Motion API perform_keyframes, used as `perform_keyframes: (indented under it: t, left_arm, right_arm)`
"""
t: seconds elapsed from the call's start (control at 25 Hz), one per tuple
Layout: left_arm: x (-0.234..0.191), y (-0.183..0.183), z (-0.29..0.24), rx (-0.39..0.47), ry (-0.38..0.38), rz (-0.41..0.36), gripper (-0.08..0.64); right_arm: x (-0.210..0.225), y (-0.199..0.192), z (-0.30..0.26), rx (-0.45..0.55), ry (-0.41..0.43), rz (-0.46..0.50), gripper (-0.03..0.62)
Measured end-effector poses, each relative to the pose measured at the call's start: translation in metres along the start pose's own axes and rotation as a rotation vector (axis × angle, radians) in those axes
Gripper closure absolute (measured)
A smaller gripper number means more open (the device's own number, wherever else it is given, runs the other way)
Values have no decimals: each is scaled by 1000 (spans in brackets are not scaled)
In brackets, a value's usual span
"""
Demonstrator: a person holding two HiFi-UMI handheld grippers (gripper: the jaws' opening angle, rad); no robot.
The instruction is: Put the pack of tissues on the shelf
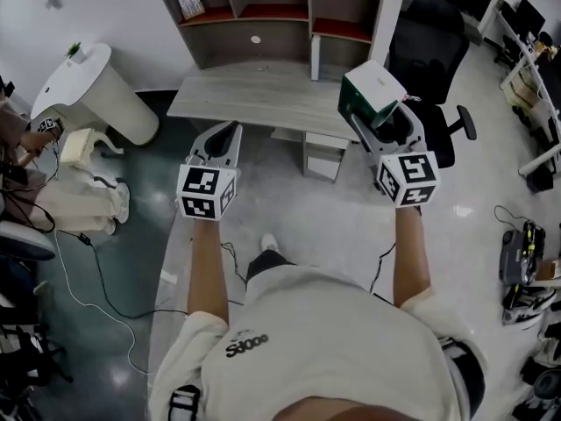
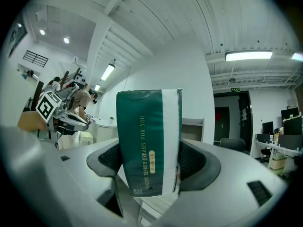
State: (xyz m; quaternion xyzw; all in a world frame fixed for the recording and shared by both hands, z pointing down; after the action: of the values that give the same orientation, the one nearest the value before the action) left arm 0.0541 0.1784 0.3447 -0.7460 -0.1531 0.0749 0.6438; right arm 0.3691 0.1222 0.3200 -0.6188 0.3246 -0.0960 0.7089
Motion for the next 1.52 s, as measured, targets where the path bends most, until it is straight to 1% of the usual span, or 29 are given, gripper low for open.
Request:
perform_keyframes:
  t: [0.12, 0.24, 0.36, 0.64, 0.88, 1.12, 1.36, 1.52]
  left_arm:
    - [-10, -1, -13, 13, 0, -5, 538]
    - [-22, -6, -29, 10, -5, -5, 538]
    - [-42, -8, -57, 11, -21, -1, 538]
    - [-128, 20, -116, 69, -36, -17, 538]
    - [-199, 28, -159, 67, -62, -2, 538]
    - [-261, 25, -198, 63, -86, 18, 538]
    - [-309, 24, -230, 58, -122, 14, 538]
    - [-348, 15, -256, 38, -139, 32, 538]
  right_arm:
    - [3, -5, -12, -5, -15, 9, 252]
    - [2, -11, -29, -18, -9, 13, 252]
    - [5, -13, -55, -27, -12, 26, 252]
    - [7, 12, -154, -17, -47, 65, 252]
    - [2, 23, -234, -48, -58, 82, 252]
    - [-4, 29, -313, -59, -64, 103, 252]
    - [-13, 29, -373, -79, -85, 108, 252]
    - [-21, 25, -414, -108, -86, 125, 252]
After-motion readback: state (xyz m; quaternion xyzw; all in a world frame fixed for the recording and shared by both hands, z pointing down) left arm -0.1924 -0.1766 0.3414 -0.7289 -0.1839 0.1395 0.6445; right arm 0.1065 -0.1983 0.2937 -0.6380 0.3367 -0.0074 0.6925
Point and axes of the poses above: the fingertips, and each gripper's own axes: z backward along the fingers, x to its right, y out of its top, the point moved 7 cm from there along z, backward along the fingers, and after that the axes turned 9 degrees about z, right-handed, at the moved point
